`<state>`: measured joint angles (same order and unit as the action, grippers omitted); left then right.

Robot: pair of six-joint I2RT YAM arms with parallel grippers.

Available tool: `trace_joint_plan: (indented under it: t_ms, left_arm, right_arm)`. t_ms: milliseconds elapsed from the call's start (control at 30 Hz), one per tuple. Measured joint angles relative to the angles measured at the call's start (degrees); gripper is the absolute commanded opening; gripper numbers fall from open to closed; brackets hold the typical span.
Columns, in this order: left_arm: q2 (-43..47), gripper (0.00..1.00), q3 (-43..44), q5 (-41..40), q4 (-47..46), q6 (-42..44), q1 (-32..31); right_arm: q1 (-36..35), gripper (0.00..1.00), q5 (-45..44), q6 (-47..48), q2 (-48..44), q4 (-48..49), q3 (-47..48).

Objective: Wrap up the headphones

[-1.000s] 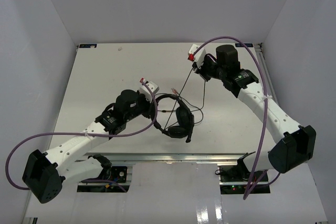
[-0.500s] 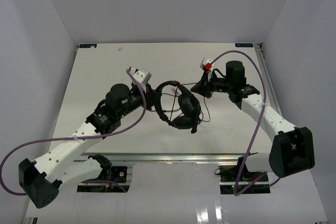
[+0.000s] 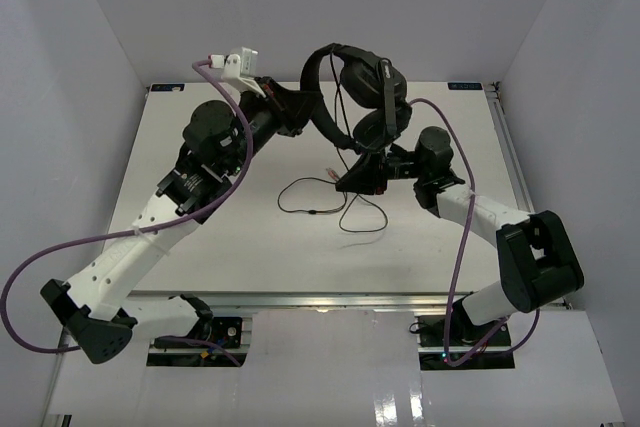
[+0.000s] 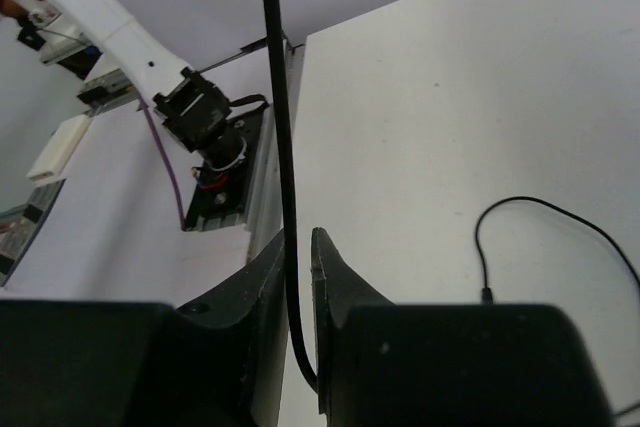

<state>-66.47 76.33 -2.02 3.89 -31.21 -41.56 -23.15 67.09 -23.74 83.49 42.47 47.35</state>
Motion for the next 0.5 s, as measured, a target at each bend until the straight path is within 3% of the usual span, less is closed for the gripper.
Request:
trace_joint_plan:
  t_ms: [233, 500]
  left_arm:
    - [-4.44, 0.0, 5.42, -6.94, -2.67, -2.05, -0.16]
    - [-8.23, 0.0, 14.07, -20.93, -1.52, 1.37, -0.25]
  right_arm:
    - [-6.69, 0.15, 0.35, -7.31, 0.47, 9.46, -3.97]
    - [-11.14, 0.08, -1.31, -5.1, -2.91, 8.06, -6.96]
